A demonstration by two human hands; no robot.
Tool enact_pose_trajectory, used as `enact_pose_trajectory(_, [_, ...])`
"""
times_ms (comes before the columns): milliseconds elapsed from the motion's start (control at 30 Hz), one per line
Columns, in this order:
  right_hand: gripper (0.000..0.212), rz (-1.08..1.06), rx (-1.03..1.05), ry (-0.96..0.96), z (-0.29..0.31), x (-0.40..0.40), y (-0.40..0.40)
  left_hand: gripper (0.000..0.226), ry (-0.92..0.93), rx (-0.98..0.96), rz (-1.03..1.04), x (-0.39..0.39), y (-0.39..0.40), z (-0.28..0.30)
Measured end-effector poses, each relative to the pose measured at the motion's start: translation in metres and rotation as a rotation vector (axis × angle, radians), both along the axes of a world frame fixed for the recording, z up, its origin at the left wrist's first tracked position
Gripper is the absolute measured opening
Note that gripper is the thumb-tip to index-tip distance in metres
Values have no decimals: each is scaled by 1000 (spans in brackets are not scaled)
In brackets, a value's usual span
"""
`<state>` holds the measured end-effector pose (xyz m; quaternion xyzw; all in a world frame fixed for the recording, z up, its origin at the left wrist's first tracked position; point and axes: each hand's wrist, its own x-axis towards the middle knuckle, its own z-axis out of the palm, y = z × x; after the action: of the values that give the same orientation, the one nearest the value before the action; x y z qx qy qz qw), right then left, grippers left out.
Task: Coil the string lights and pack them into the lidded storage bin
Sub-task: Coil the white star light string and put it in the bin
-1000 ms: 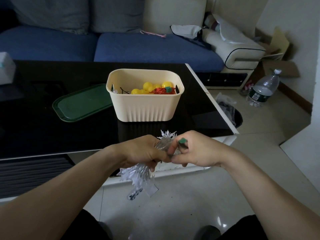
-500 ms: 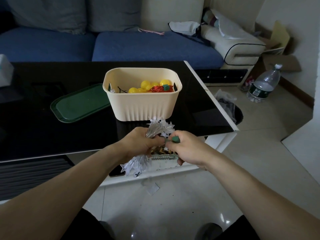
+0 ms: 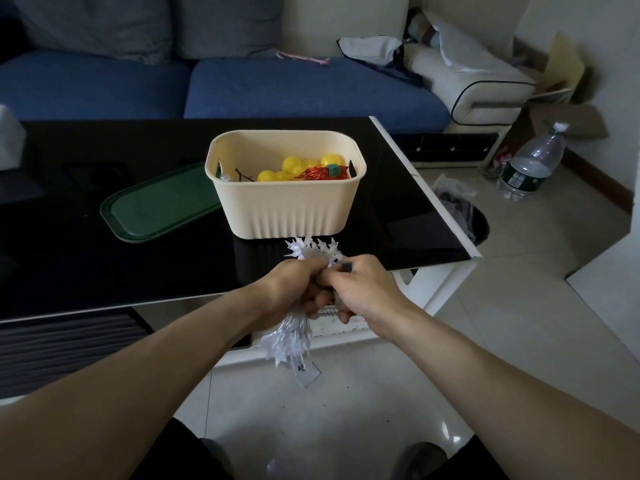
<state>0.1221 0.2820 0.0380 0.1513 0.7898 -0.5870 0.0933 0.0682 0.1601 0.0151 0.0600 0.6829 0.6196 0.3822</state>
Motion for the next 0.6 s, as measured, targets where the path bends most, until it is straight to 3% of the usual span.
enact_pose_trajectory(133, [24,-20,-33,-36,-1,0,4,44,-46,66,-78,0,-1,-2])
enact_pose_trajectory(333, [14,-94,7,-60,-3,-4,18,22,-42,96,-71,-2,1,-5])
enact_pose_trajectory(433, [18,-117,18,-72,-7,-7,20,22,-22,81,-118,0,5,-5])
enact_pose_trajectory(500, [17,-130,-40,-84,-6,-8,20,25,-17,86,-154,1,6,-5])
enact_pose_trajectory(600, [15,-105,-287,-131,-3,-8,20,25,-16,112,-138,-4,4,-4])
